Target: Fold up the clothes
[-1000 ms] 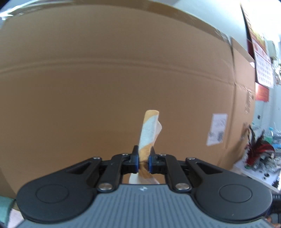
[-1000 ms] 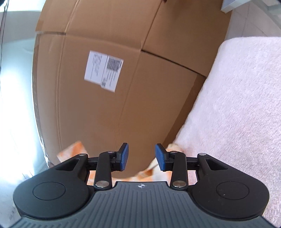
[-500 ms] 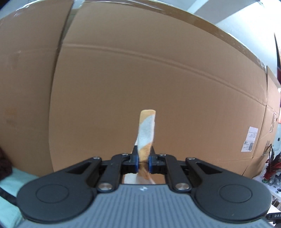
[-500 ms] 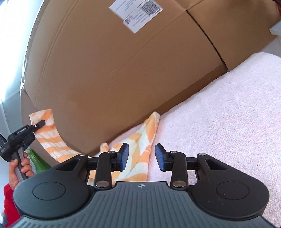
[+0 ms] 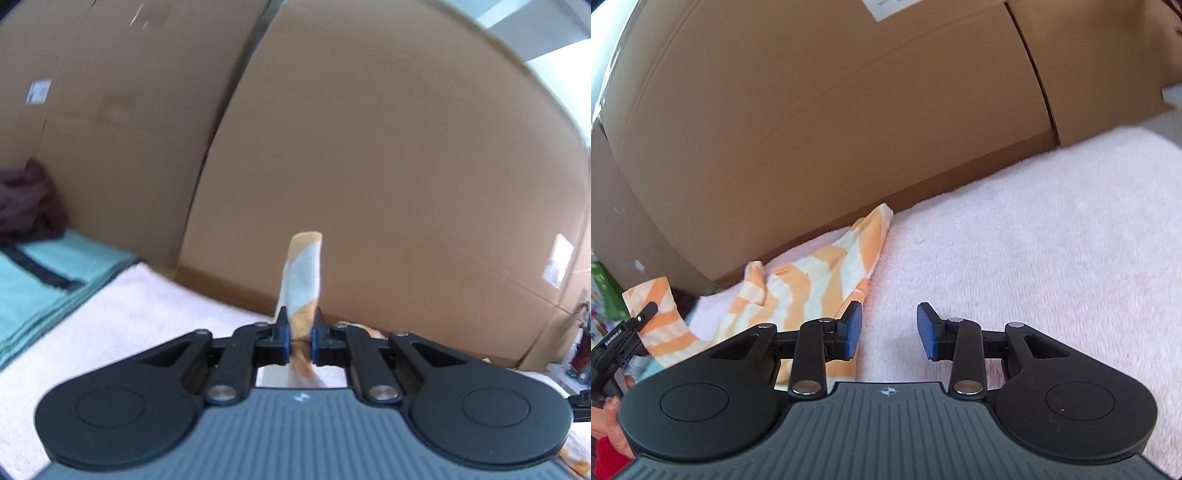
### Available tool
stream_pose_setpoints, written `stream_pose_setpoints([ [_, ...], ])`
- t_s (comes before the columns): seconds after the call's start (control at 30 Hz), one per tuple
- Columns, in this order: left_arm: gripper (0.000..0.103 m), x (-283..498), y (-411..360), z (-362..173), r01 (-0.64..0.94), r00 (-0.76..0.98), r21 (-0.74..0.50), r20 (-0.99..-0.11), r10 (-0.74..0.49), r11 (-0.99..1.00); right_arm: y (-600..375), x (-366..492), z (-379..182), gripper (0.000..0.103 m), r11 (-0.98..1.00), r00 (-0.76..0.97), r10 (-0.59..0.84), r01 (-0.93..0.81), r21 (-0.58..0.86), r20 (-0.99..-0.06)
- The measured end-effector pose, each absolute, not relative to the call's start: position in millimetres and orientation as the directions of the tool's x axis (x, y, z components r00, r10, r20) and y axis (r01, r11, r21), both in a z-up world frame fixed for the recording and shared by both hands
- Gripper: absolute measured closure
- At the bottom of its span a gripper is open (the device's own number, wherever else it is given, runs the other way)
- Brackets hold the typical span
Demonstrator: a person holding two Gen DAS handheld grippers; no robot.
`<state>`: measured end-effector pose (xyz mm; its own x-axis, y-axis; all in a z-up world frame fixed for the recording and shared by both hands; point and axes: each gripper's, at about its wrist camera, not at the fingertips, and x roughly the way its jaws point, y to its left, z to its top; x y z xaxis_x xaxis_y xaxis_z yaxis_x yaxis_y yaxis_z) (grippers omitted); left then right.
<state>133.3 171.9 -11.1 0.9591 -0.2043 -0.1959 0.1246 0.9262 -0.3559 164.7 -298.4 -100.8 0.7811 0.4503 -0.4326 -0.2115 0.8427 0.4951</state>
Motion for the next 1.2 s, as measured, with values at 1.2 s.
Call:
stream_pose_setpoints([
  [1.2, 0.096, 137, 188, -25, 0.067, 0.944, -0.419, -0.266, -0.193, 0.906, -248, -13, -80, 0.069, 0.936, 0.773, 0.349, -0.309, 0.166, -0.530],
])
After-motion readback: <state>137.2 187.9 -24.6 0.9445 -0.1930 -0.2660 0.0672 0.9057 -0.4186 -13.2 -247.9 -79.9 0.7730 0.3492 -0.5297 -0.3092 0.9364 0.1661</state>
